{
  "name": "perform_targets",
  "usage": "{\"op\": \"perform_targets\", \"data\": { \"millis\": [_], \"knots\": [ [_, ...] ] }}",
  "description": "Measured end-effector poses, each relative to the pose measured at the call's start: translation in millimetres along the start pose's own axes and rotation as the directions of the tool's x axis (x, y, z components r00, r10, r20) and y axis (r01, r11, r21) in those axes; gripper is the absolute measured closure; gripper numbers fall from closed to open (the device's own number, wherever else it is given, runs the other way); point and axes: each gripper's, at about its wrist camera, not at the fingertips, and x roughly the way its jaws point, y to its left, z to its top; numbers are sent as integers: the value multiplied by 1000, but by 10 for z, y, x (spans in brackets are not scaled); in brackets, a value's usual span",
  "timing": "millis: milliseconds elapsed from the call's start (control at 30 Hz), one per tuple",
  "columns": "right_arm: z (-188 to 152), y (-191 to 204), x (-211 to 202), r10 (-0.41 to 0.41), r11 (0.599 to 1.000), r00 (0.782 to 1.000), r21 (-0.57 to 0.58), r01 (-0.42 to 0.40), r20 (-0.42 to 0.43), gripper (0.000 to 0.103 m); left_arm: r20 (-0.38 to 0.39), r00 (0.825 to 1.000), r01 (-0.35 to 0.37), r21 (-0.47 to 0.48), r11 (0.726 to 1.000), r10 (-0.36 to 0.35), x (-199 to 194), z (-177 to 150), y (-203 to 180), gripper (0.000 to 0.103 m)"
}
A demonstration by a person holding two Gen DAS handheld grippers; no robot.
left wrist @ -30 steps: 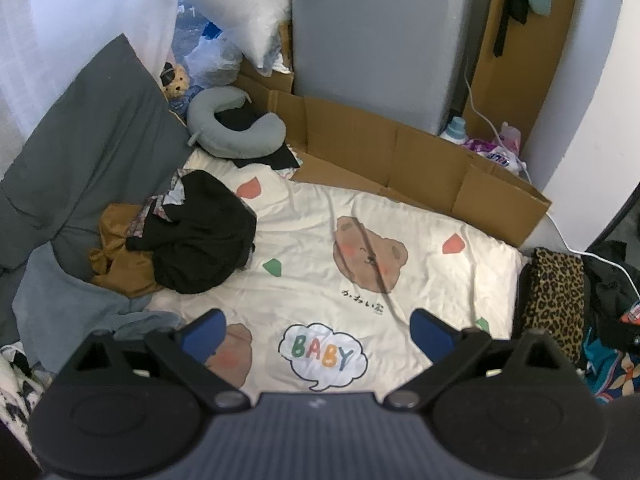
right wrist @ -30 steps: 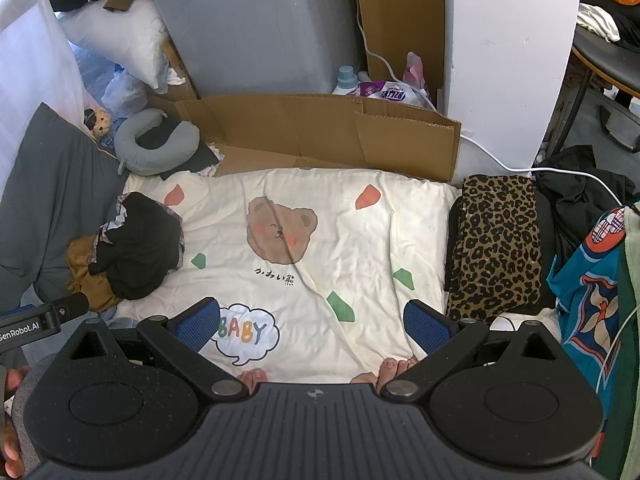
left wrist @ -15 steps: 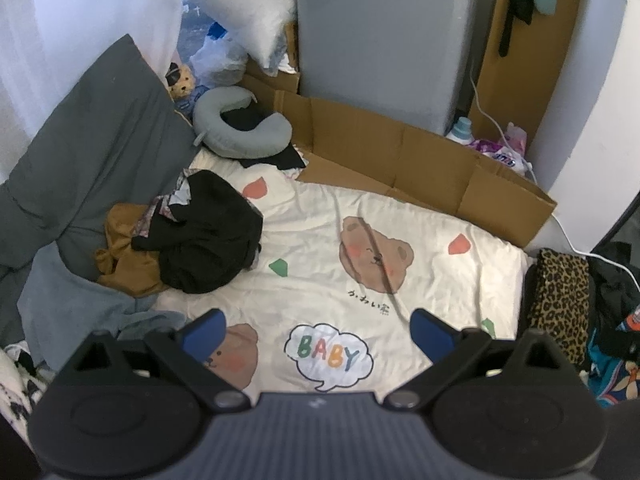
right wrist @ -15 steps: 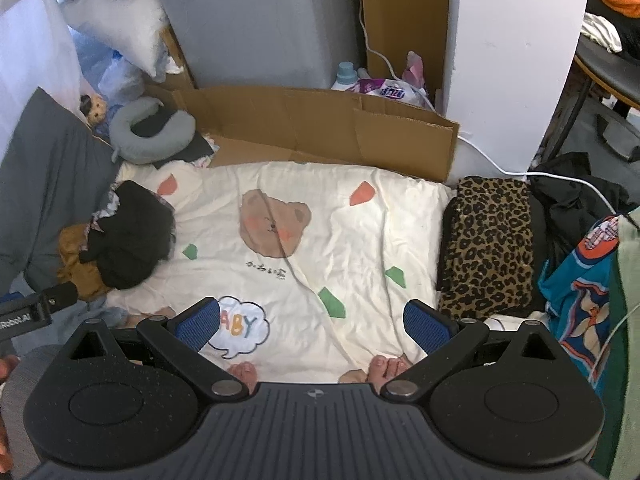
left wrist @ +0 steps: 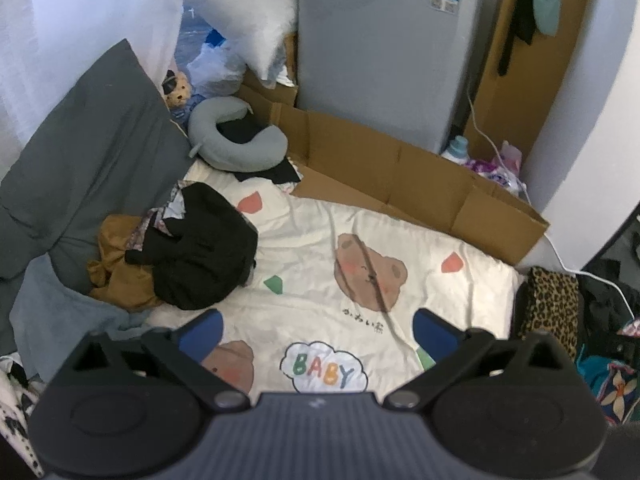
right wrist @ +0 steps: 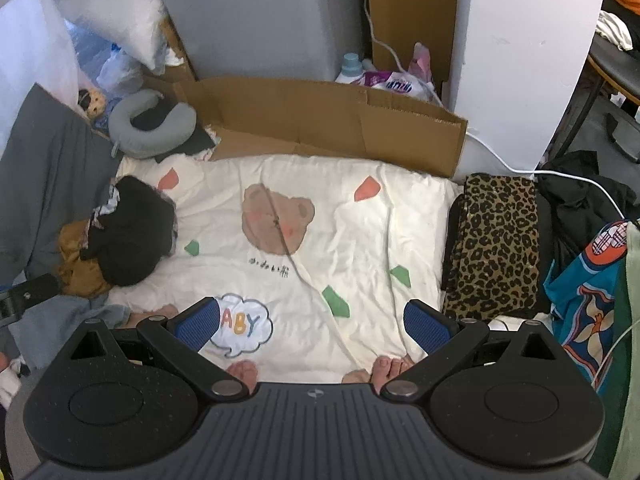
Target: Fold clothes
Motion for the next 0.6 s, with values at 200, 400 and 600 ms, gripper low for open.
{"op": "perform_targets", "data": {
  "millis": [200,400,600],
  "knots": [
    [137,7,24,-3,1000,1000,-4,4,17,2,20,999,-24,-8,1000,24,51,138,151,1],
    [222,55,117,3,1000,1000,1,-3,24,2,35,999,-33,-25,999,34,115,248,350,1],
    [296,147,248,21,1000,999,-2,-21,38,2,25,999,-27,-42,999,28,258,328,577,1]
  ]
}}
